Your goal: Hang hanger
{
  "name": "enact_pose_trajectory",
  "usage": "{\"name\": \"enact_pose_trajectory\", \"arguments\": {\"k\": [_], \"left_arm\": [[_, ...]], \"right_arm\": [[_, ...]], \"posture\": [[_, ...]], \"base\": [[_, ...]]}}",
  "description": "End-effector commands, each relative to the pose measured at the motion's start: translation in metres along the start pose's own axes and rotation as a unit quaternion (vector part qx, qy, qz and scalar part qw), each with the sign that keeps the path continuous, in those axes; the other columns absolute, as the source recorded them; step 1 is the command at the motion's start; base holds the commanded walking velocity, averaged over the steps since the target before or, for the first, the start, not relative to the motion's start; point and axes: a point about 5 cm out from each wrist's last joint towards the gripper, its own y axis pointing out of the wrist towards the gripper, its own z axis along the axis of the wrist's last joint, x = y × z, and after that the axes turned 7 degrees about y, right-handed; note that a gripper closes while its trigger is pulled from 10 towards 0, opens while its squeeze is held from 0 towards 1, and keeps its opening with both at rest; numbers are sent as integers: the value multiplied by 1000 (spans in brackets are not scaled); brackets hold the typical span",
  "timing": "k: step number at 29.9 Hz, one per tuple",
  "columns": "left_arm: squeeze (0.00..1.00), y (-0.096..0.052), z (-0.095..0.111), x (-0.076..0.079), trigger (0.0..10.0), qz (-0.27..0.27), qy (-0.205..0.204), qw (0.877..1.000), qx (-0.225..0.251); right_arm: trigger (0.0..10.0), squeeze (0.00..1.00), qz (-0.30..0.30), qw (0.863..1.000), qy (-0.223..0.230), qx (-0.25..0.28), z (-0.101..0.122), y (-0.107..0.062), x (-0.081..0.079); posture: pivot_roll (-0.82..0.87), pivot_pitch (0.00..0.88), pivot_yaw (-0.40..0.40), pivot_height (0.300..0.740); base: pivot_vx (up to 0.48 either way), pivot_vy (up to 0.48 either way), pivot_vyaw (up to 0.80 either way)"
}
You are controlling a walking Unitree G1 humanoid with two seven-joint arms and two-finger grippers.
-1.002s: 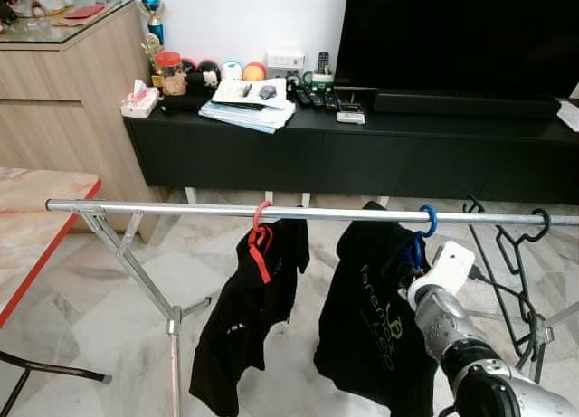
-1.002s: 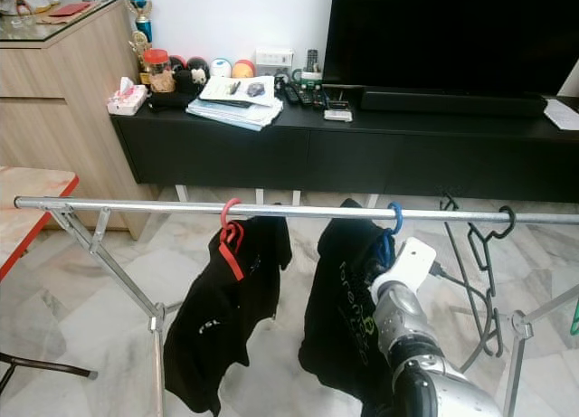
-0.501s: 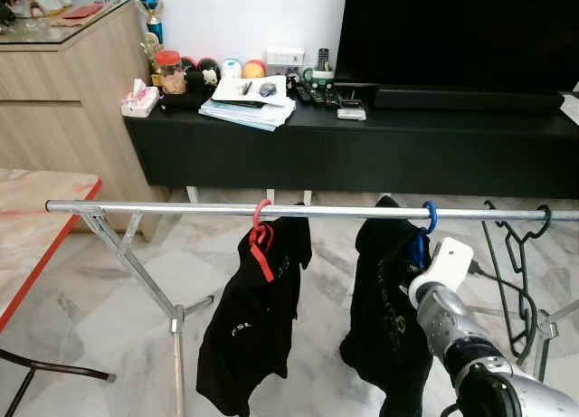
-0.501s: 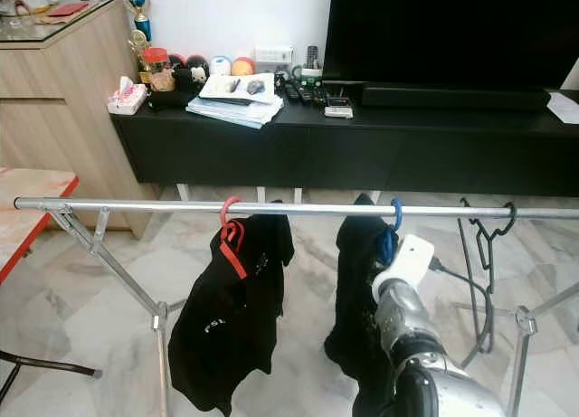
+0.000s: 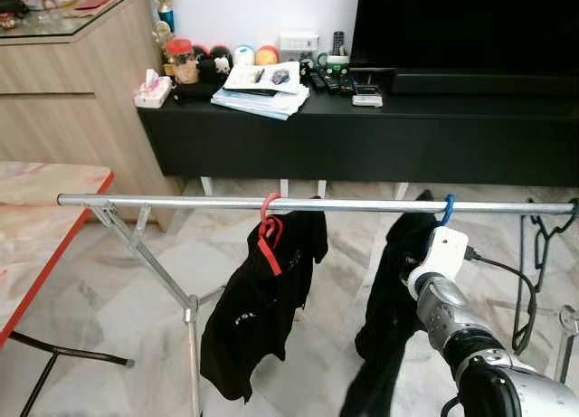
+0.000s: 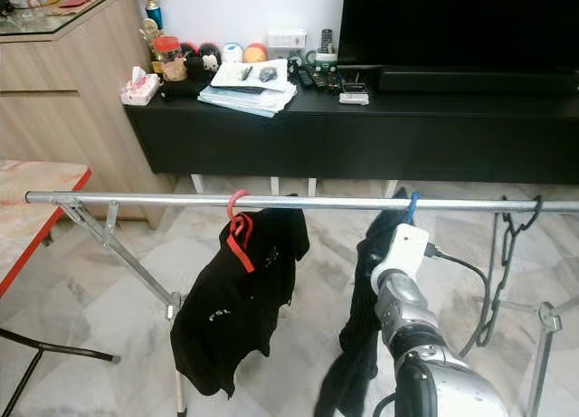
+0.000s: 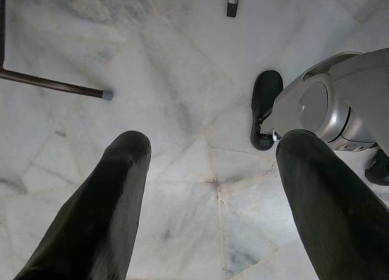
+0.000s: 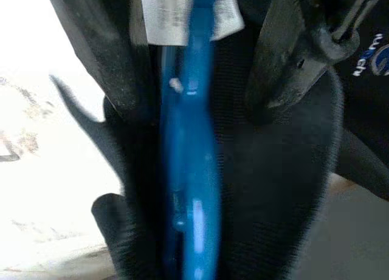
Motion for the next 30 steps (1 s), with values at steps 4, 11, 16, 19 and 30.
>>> {"name": "enact_pose_trajectory", "arguments": {"k": [4,11,16,19,30], "left_arm": [[0,-6,-12,-6,10000,6,-3,1000,-13],[0,-6,-11,-6,10000,6,-4,1000,-10],[0,-5,-10,-5,10000,4,-4,1000,-7],[0,-4,-9,-3,10000,2,-5,1000,-5],[0,-2,-4,2,10000,-7,-8,1000,-1]], "right_arm": [[0,0,-9,1000,18,14,6,0,4],[0,0,8,999,19,37,16,1,-3],[0,0,7,999,17,36,15,1,-2],[0,0,3,999,12,34,13,0,1],[0,0,-14,999,18,22,4,0,8]], "posture": [[257,152,54,740],[255,147,54,740],[250,146,51,740],[244,145,49,740],[227,133,39,740]], "base": [[0,0,0],[0,0,0],[0,0,0],[0,0,0],[0,0,0]]}}
